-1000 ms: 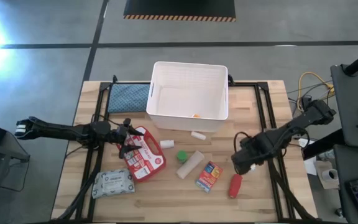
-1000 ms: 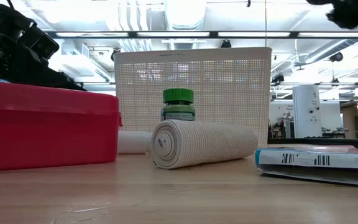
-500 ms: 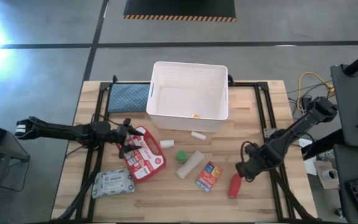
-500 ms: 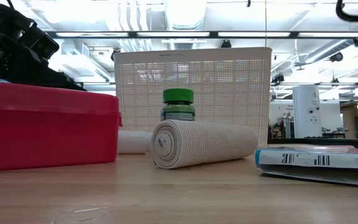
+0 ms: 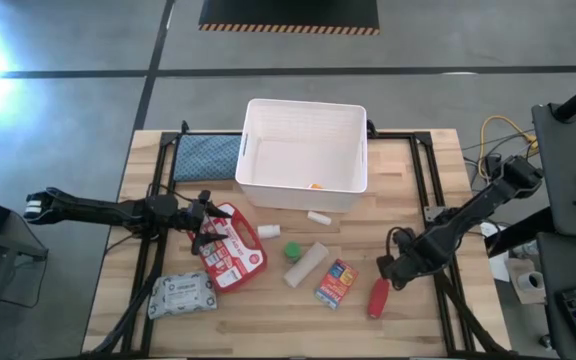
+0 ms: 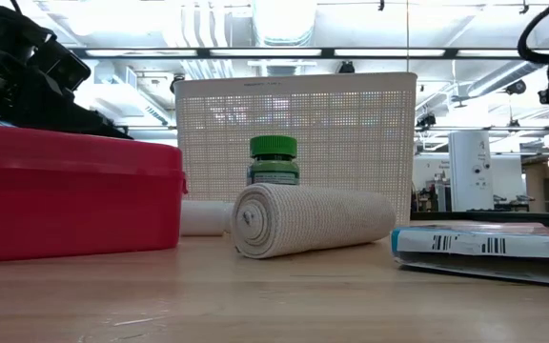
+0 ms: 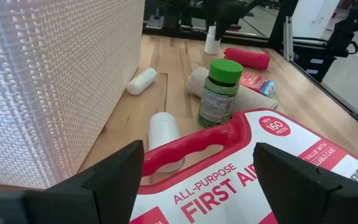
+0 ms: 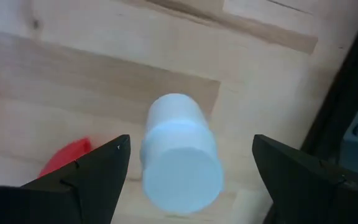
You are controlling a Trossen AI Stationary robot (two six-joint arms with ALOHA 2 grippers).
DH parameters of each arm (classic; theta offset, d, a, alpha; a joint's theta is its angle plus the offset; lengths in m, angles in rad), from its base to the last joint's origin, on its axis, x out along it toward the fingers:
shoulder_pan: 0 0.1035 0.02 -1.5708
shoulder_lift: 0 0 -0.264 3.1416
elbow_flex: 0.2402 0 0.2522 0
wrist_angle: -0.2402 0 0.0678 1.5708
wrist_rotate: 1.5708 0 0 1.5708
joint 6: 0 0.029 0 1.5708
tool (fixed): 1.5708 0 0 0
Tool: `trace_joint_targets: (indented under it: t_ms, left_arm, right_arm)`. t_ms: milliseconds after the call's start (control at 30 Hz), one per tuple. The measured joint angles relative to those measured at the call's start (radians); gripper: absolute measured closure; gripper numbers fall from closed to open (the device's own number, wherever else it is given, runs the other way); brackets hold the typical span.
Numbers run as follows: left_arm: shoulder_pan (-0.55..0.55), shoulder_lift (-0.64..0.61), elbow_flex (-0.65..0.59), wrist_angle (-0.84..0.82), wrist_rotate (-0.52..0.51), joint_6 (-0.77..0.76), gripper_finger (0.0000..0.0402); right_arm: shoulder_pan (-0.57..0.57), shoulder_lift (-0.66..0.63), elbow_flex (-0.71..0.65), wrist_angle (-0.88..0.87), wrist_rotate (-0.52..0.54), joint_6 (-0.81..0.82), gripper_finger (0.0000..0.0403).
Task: Pick & place medical supplies in basket/bin
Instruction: Put the right white pill bottle in the white bin
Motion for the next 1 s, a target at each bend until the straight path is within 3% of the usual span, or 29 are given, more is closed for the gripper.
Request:
trace_joint_targets:
  t_ms: [1000]
  left_arm:
    - [0.000, 0.000, 0.000, 0.000, 0.000, 0.000, 0.0121]
  right_arm:
    - [0.000, 0.002, -0.072, 0.108, -0.034, -0.014, 0.0074]
